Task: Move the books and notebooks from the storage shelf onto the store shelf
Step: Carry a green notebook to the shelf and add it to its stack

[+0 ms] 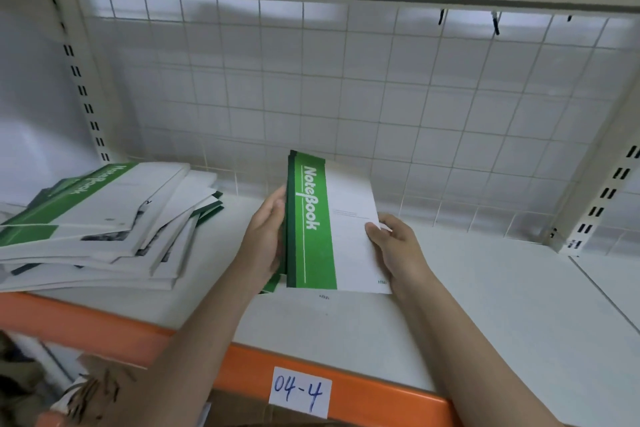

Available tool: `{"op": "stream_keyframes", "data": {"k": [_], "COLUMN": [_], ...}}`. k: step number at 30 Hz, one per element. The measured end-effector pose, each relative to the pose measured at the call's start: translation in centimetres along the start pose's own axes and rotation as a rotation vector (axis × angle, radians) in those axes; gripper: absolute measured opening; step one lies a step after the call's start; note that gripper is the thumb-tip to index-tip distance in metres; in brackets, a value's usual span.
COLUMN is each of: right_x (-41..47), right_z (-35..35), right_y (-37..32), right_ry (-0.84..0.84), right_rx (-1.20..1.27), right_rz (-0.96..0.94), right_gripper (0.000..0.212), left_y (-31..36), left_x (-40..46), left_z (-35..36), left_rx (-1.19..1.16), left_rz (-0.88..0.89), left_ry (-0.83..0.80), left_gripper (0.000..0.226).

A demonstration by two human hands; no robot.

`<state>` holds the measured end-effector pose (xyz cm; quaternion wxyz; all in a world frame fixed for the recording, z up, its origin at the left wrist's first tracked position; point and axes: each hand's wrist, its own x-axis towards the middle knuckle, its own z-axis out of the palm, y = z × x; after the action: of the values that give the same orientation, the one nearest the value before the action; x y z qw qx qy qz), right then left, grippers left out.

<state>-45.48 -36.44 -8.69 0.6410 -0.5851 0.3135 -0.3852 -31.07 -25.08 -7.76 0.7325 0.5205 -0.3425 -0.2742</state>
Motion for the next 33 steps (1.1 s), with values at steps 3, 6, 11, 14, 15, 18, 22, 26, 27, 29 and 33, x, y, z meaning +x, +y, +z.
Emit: {"op": "stream_keyframes", "data": {"k": [3, 6, 11, 14, 15, 18, 22, 26, 27, 29, 33], "right_x": [0.1, 0.2, 0.5, 0.5, 0.4, 0.3, 0.1, 0.3, 0.3, 0.2, 0.1], "right_z": [-0.3, -0.6, -0.7, -0.7, -0.6, -0.4, -0.1, 0.2, 0.2, 0.3, 0.1], "right_y": [-0.2, -0.2, -0.5, -0.4, -0.4, -0.5, -0.4, -0.1, -0.1, -0.1, -0.2], "right_ry": [0.034, 0.084, 0.13, 0.114, 0.11, 0.095, 0.099, 0.135, 0.119, 0.079, 0.062], "right_rx": [0.073, 0.111, 0.17, 0.157, 0.154, 0.155, 0.133, 0.082, 0.094, 0.121, 0.094], "right_rz": [0.02, 0.055, 0.079, 0.087, 0.09, 0.103, 0.07, 0.038, 0.056, 0.083, 0.032], "right_gripper": [0.015, 0.016, 0.017, 0.015, 0.015, 0.014, 0.016, 0.016, 0.015, 0.014, 0.019], "left_y": [-1.1, -1.8, -2.2, -1.7, -1.4, -1.4, -1.1, -0.6, -0.2, 0.4, -0.5], "left_x": [0.1, 0.3, 0.5, 0.3, 0.2, 0.4, 0.7, 0.1, 0.0, -0.2, 0.1], "left_z": [-1.2, -2.0, -1.7, -1.5, -1.4, -1.6, -1.7, -0.7, -0.4, 0.0, -0.5], "left_rx": [0.826, 1.441, 1.571, 1.39, 1.324, 1.108, 0.656, 0.217, 0.108, -0.028, 0.611], "left_rz": [0.312, 0.116, -0.144, -0.152, -0.127, 0.059, 0.12, -0.029, -0.062, -0.11, 0.106], "left_ry": [0.216, 0.266, 0.197, 0.268, 0.294, 0.339, 0.264, 0.052, -0.015, -0.108, 0.186], "left_gripper": [0.028, 0.06, 0.079, 0.058, 0.048, 0.024, 0.005, 0.025, 0.027, 0.029, 0.03]}}
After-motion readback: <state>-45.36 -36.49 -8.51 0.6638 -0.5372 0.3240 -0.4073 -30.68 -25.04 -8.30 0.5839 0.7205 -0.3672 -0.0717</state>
